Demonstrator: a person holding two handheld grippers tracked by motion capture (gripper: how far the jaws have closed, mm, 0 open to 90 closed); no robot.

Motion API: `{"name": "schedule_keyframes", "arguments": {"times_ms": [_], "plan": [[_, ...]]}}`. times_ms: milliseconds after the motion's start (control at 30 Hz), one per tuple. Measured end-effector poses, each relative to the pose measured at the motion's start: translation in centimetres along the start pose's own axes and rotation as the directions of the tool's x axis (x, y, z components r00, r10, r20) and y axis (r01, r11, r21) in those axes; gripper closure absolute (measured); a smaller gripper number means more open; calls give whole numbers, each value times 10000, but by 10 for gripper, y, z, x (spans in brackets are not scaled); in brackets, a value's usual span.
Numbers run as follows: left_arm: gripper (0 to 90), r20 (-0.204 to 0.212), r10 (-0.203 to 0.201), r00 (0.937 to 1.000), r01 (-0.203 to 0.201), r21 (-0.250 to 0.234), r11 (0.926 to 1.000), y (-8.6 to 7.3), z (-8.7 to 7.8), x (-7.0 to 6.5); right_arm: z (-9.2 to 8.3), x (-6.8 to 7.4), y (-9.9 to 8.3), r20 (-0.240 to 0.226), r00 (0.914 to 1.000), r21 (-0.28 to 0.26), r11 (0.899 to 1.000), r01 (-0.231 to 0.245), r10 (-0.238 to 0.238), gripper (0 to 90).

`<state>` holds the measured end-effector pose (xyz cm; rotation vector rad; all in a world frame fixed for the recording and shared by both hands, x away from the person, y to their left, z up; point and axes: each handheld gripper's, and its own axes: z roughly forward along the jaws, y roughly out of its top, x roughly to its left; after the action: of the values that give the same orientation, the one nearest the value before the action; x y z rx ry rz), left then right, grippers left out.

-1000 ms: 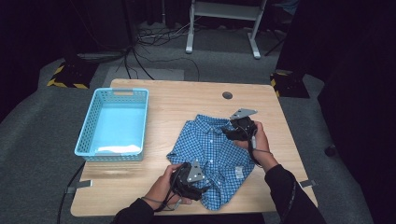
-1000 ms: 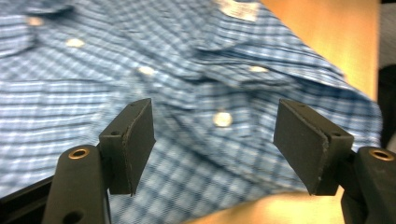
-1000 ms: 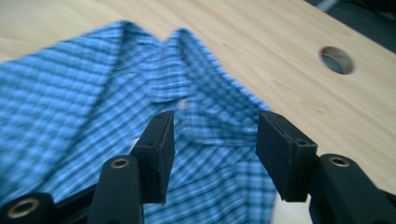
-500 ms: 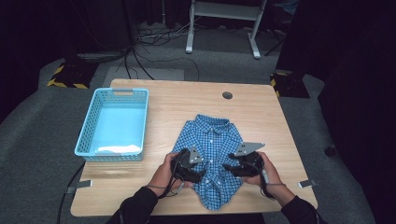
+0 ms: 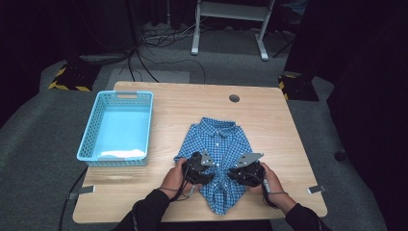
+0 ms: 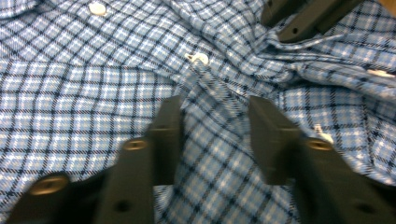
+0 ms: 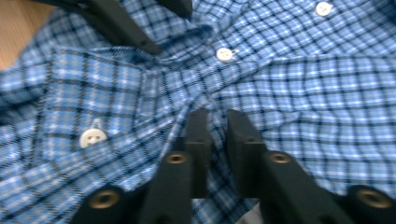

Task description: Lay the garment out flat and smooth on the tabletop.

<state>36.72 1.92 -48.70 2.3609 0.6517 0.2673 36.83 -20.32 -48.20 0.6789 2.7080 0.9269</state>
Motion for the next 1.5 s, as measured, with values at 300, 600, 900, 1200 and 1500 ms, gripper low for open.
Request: {"name": "schedule_keyframes", "arguments": {"times_ms": [300, 600, 900, 1200, 1500], "plan": [[857, -519, 419, 9978, -415, 79, 9991, 4, -1, 4, 1, -10, 3, 153, 9999, -48, 10000, 49, -48, 889], [860, -638, 481, 9968, -507, -393, 9979, 0, -23, 7, -22, -18, 6, 323, 9993, -900, 9958, -154, 183, 890], [862, -567, 651, 9963, -694, -761, 9947, -17, -58, 3, -40, -16, 4, 173, 9998, -1219, 9925, -106, 128, 890], [863, -390, 804, 9960, -834, -827, 9931, -38, -75, -9, -59, -8, -5, 44, 10000, -1415, 9899, 27, -21, 890], [862, -319, 848, 9959, -868, -682, 9939, -56, -87, -15, -80, 0, -22, -88, 9999, -1487, 9888, 104, -119, 890]]}}
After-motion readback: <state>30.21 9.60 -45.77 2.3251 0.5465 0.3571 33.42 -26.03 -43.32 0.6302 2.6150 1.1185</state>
